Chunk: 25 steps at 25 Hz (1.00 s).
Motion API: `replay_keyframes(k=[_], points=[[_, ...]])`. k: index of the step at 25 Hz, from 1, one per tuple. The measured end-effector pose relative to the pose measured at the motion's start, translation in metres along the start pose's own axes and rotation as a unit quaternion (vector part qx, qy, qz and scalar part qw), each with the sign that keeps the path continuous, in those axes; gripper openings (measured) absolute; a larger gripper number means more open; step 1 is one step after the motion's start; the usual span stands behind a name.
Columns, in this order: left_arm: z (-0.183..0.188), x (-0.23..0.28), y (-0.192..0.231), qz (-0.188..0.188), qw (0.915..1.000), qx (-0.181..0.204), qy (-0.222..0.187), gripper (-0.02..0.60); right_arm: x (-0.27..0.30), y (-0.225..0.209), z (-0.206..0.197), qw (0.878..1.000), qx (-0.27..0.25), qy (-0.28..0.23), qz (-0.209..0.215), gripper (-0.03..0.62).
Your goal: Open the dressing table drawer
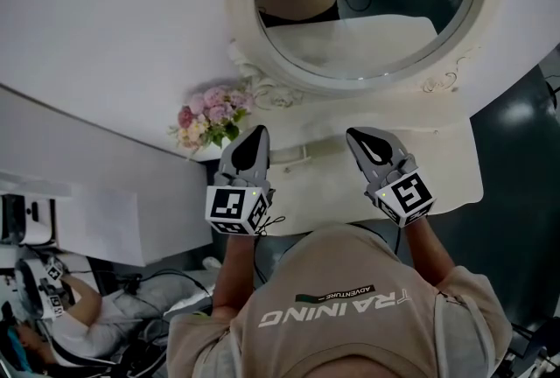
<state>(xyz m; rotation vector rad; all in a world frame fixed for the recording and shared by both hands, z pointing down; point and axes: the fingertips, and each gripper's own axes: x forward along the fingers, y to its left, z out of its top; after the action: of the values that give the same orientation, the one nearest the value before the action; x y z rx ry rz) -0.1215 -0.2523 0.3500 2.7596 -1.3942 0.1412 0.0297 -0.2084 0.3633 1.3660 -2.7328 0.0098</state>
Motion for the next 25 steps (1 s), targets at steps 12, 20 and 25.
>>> replay_keyframes(k=[12, 20, 25], points=[[-0.016, -0.008, -0.001, 0.007, 0.9998, 0.003, 0.018, 0.018, 0.002, 0.004, -0.011, 1.0, -0.003, 0.017, 0.006, 0.002], [-0.02, -0.012, 0.006, 0.01, 0.9996, -0.003, 0.025, 0.018, 0.006, 0.007, -0.014, 1.0, 0.006, 0.018, 0.009, 0.002], [-0.02, -0.014, 0.01, 0.014, 0.9996, -0.006, 0.023, 0.018, 0.008, 0.012, -0.018, 1.0, 0.005, 0.02, 0.012, 0.002]])
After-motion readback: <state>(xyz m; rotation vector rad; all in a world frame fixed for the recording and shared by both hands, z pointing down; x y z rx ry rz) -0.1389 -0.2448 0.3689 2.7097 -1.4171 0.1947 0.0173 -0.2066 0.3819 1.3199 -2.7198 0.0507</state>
